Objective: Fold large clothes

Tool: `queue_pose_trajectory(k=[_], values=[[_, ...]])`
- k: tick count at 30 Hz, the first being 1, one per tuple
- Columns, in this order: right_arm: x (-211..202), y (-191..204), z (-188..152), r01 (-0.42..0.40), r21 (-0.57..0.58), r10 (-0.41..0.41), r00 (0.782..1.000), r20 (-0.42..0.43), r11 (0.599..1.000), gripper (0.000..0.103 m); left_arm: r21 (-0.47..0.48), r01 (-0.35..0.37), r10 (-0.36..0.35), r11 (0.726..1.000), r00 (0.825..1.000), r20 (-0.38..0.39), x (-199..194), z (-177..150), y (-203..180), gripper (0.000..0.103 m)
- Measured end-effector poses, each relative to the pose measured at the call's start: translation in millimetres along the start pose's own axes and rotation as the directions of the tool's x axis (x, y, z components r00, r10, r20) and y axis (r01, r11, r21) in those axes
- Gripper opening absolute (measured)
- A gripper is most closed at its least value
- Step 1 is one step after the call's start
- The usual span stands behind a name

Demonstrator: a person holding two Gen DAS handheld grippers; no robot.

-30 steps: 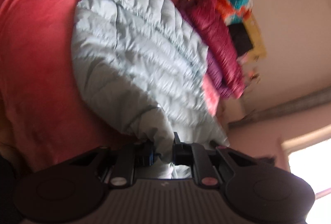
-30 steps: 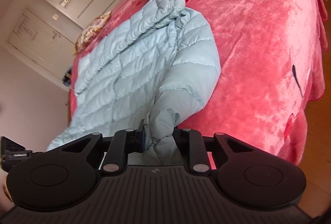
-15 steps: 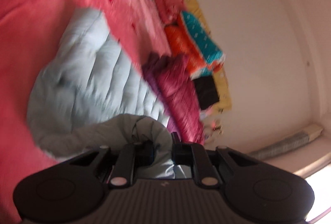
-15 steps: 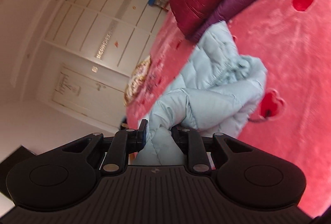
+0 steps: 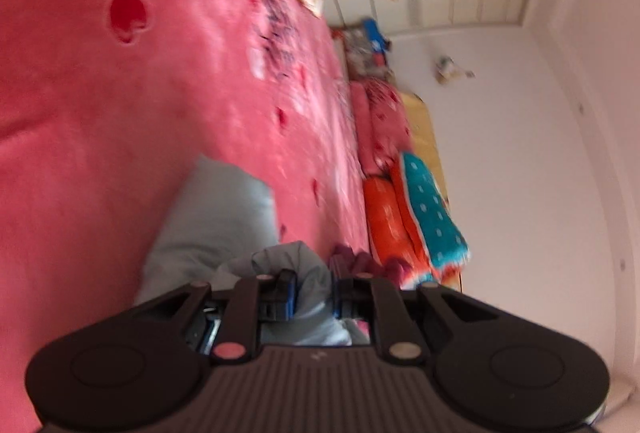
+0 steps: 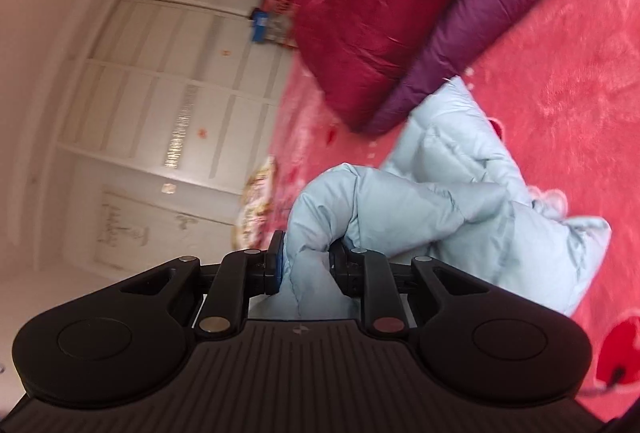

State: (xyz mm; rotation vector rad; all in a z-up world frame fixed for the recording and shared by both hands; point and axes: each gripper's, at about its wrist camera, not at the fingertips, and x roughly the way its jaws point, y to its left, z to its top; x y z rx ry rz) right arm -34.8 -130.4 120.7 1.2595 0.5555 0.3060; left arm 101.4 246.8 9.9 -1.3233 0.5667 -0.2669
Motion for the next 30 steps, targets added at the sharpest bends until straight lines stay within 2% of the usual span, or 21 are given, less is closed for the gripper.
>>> queue_pose_trajectory(k=[4,6,7,8,9,10,15,16,18,20,22,24,27,30], values=[[27.0,-11.7,7.1,0.046,0.011,-0.045,0.999,-0.010,0.999,0.029,0.011,-0.034,0.034,0.999,0.998,0.051,6.2,5.6,5.2,0.012],[37.4,-16.0,10.4,0.058,0.035,-0.057,0.998,-0.019,0.998,0.038,0.034,-0.048,0.045,0.998,0.996,0.072,10.5,8.4,3.1,0.013],[42.3,-17.0,11.9,0.053,0.049,-0.052,0.998,-0.022,0.997,0.052,0.039,-0.053,0.049,0.998,0.995,0.082,10.8,9.7,2.6,0.016],[46.2,-17.3,13.0,0.045,0.056,-0.044,0.999,-0.017,0.997,0.075,0.041,-0.053,0.049,0.998,0.995,0.090,11.6,11.1,1.4,0.019],[49.5,-15.9,14.2,0.038,0.057,-0.037,0.999,-0.013,0.998,0.085,0.048,-0.055,0.050,0.997,0.994,0.095,11.7,13.0,2.5,0.020],[50.5,-13.0,15.0,0.031,0.050,-0.030,0.999,-0.011,0.998,0.099,0.063,-0.064,0.057,0.996,0.993,0.105,13.8,13.7,0.9,0.023],[60.6,4.6,26.8,0.058,-0.022,-0.058,0.998,0.012,0.998,0.102,0.162,-0.100,0.076,0.982,0.986,0.148,20.4,17.0,-12.6,0.033],[61.9,6.6,28.4,0.058,-0.034,-0.057,0.998,0.021,0.998,0.102,0.173,-0.101,0.074,0.980,0.985,0.157,20.8,18.2,-14.0,0.038],[66.7,9.1,31.8,0.053,-0.067,-0.050,0.998,0.044,0.996,0.103,0.201,-0.108,0.070,0.974,0.980,0.184,17.5,19.9,-18.4,0.049],[63.6,10.9,33.4,0.054,-0.093,-0.047,0.996,0.073,0.994,0.103,0.224,-0.128,0.073,0.966,0.968,0.239,12.8,20.3,-21.8,0.080],[58.1,11.0,33.6,0.056,-0.105,-0.046,0.994,0.095,0.993,0.103,0.262,-0.146,0.060,0.954,0.949,0.310,3.0,19.3,-27.9,0.089],[53.2,9.9,31.1,0.078,-0.120,-0.064,0.991,0.115,0.990,0.103,0.308,-0.170,0.065,0.936,0.944,0.323,-0.7,21.3,-33.2,0.090],[45.4,9.0,21.9,0.159,-0.209,-0.130,0.981,0.144,0.965,0.103,0.338,-0.205,0.108,0.919,0.953,0.284,4.6,25.1,-33.5,0.091],[36.5,18.0,8.2,0.282,-0.350,-0.225,0.955,0.194,0.893,0.103,0.378,-0.238,0.164,0.894,0.962,0.218,12.5,25.4,-31.7,0.091]])
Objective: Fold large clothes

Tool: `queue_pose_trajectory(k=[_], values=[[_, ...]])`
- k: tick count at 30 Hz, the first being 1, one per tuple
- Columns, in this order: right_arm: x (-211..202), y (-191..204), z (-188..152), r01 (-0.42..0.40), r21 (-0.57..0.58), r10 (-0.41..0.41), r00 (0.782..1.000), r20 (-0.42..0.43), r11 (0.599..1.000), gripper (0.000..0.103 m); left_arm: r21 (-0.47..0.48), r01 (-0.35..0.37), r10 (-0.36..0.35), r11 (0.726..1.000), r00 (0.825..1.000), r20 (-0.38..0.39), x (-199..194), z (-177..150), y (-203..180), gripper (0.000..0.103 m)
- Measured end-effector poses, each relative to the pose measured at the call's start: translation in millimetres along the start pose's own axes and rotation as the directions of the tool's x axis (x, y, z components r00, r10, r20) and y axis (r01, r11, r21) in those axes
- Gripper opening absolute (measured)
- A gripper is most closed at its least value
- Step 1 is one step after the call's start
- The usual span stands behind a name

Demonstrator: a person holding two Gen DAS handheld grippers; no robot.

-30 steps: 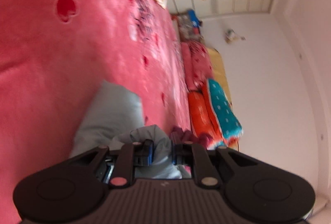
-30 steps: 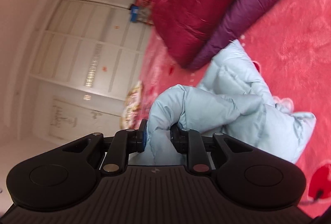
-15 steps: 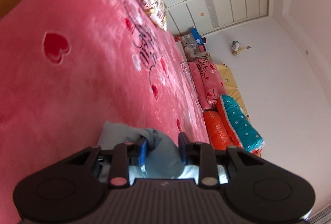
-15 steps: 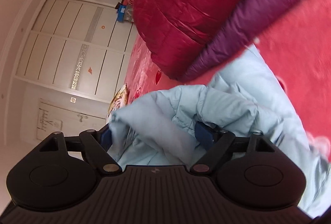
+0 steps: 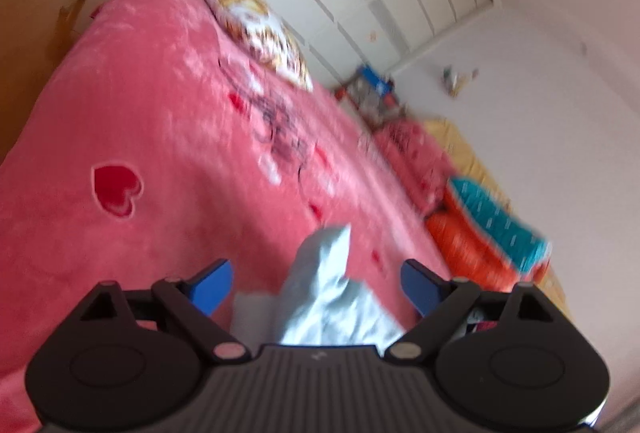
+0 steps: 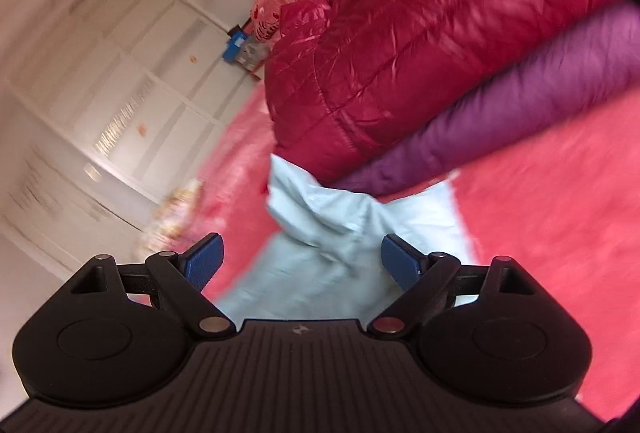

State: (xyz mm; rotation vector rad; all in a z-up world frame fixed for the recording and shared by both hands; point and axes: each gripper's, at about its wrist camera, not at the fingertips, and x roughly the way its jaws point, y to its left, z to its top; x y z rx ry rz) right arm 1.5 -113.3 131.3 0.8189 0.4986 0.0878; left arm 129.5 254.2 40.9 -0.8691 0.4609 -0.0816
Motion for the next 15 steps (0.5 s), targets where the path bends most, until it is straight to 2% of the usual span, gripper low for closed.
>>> queue_pose_trajectory(k=[2,5,7,9,11,12,15], values=[[-6.9,5.0,-7.3,0.084,-0.116,-0.082,0.996,0.021,0.990,0.103,0.037,-0.005,0.007,0.999,0.999,-0.042,4.2,-3.7,-2.6,0.091],[-8.9,12.5,-18.8,0.194,-0.288,-0.185,0.981,0.059,0.938,0.103,0.109,0.022,-0.011,0.994,0.995,-0.103,9.3,-12.9,-9.2,0.091],[-2.9,13.1,-24.2,0.230,-0.341,-0.225,0.973,0.054,0.912,0.103,0.161,0.015,0.005,0.987,0.992,-0.124,14.4,-19.8,-14.7,0.091],[3.6,10.5,-27.0,0.245,-0.348,-0.244,0.969,0.049,0.905,0.103,0.206,-0.028,0.051,0.978,0.993,-0.105,15.3,-25.5,-20.6,0.091],[7.8,14.5,-28.4,0.285,-0.371,-0.275,0.958,0.083,0.884,0.103,0.265,-0.048,0.061,0.963,0.997,-0.041,9.4,-27.3,-29.8,0.091],[8.8,19.9,-27.7,0.298,-0.387,-0.273,0.955,0.118,0.872,0.103,0.291,-0.039,0.044,0.956,0.999,-0.011,5.4,-26.9,-34.6,0.091],[6.2,37.8,-29.8,0.225,-0.440,-0.176,0.973,0.149,0.870,0.103,0.327,0.031,-0.045,0.944,0.998,0.035,-1.0,-26.9,-47.0,0.092]])
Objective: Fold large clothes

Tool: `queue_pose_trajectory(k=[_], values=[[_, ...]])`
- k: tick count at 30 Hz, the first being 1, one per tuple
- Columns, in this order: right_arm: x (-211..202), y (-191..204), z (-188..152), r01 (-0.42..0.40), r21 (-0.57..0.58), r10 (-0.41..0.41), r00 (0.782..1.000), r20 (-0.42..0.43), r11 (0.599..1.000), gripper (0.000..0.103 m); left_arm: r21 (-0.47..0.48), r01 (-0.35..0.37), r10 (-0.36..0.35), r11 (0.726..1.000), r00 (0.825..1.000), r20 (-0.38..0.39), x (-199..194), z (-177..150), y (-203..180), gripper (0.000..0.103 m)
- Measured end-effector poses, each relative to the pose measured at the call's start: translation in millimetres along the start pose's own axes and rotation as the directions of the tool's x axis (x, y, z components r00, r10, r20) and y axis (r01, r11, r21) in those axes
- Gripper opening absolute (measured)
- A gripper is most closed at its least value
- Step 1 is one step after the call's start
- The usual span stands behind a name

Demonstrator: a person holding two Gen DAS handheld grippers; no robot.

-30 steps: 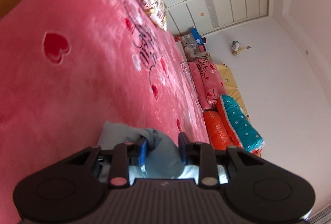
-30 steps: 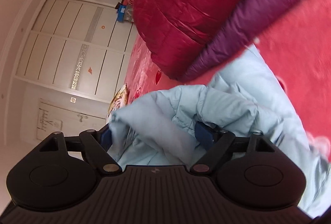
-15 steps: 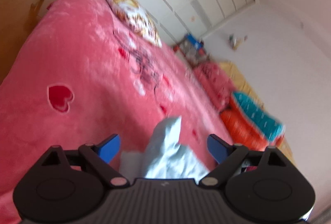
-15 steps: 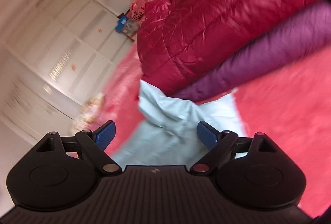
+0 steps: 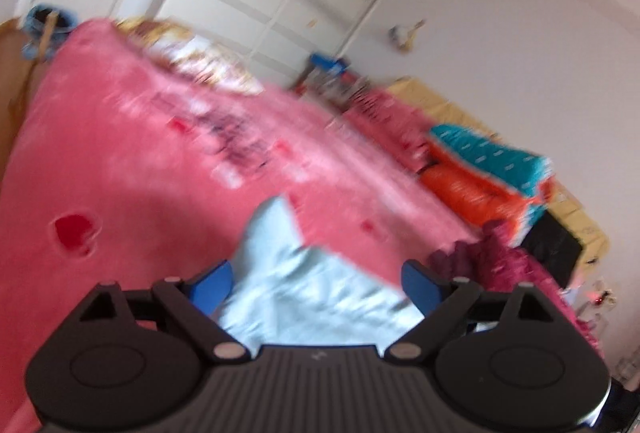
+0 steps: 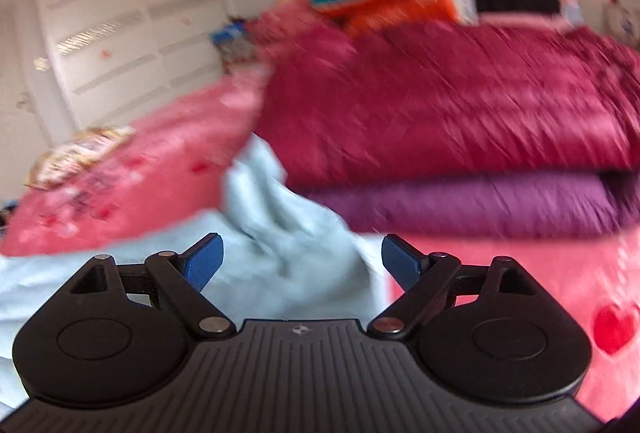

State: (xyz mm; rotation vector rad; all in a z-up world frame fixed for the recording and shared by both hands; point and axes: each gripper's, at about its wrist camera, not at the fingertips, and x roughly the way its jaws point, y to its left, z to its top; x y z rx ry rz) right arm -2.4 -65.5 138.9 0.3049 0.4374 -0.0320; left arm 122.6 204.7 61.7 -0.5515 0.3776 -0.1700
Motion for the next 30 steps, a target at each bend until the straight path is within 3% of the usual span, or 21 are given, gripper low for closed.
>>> queue_pose_trajectory(k=[3,6,11,16,21,26,30], values=[[4.4,21.3,5.1,-0.096,-0.078,0.096,0.995,0.002,0.992,0.103,0.071,0.085,-0.085,0.994,0.996,-0.005,10.3,-3.9,-16.1,0.093],[20.1,47.0,4.9,-0.165,-0.164,0.160,0.986,-0.042,0.973,0.103,0.191,0.100,-0.098,0.976,0.995,-0.018,22.9,-11.6,-33.7,0.093],[58.7,76.8,-0.5,-0.130,-0.328,0.103,0.990,-0.100,0.936,0.103,0.277,0.060,-0.045,0.959,0.997,-0.061,45.1,-25.6,-41.1,0.093],[87.4,83.0,-8.3,-0.042,-0.447,-0.016,0.992,-0.125,0.893,0.103,0.245,-0.038,0.073,0.969,0.988,-0.135,62.4,-28.5,-31.3,0.093],[111.0,55.6,-7.8,-0.037,-0.307,-0.015,0.986,-0.166,0.951,0.103,0.278,-0.095,0.148,0.956,0.973,-0.179,73.4,-39.6,-28.5,0.094],[114.2,35.3,-16.8,-0.045,-0.196,0.009,0.984,-0.179,0.980,0.103,0.269,-0.097,0.149,0.958,0.972,-0.180,79.0,-50.3,-20.7,0.095],[121.9,32.3,-26.7,-0.049,-0.183,0.016,0.983,-0.182,0.982,0.103,0.268,-0.096,0.145,0.959,0.974,-0.172,83.1,-55.2,-17.2,0.095]])
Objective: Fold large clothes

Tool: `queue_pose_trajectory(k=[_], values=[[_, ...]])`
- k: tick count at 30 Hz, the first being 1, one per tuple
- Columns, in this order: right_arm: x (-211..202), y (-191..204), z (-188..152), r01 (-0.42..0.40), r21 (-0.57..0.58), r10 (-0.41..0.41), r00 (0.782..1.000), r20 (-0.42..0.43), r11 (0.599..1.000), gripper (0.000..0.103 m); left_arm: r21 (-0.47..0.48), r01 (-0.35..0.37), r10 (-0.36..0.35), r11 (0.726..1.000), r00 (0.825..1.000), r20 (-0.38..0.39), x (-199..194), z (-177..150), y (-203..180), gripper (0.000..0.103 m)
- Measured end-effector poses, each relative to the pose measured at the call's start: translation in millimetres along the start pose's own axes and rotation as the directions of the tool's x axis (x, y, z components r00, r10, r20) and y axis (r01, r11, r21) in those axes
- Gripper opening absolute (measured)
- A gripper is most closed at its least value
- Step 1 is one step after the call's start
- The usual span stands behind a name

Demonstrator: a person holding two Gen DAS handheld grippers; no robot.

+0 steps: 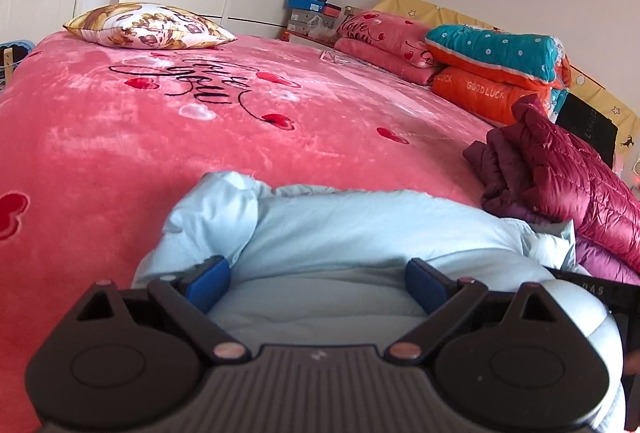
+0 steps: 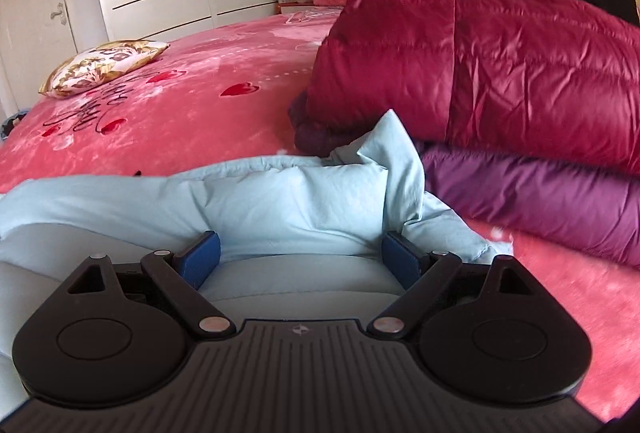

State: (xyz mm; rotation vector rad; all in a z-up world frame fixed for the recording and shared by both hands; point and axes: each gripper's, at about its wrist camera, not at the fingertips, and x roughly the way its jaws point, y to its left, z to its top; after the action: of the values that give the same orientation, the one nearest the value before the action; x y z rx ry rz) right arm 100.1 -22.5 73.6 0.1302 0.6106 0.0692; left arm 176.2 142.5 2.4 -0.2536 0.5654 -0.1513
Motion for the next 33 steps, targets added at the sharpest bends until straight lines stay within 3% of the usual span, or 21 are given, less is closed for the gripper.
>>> queue_pose_trajectory(k=[17,29,33], values=[[20.1,2.8,-12.8,0.041,-0.051,-0.039,0.998,0.044,0.998,0.103,0.004,0.009,-0.010,1.000,1.000,0.029,18.1,-8.1,1.2,0.101],[12.1,6.1,-17.6,0.053,-0.048,-0.050,0.996,0.073,0.997,0.103,0.059,-0.023,0.023,0.998,1.000,-0.003,7.3,2.3,-12.2,0.102],[11.1,5.2,-14.1,0.042,-0.036,-0.040,0.998,0.058,0.998,0.103,0.053,0.013,-0.013,0.999,1.000,0.008,-8.3,12.1,-14.4,0.102]])
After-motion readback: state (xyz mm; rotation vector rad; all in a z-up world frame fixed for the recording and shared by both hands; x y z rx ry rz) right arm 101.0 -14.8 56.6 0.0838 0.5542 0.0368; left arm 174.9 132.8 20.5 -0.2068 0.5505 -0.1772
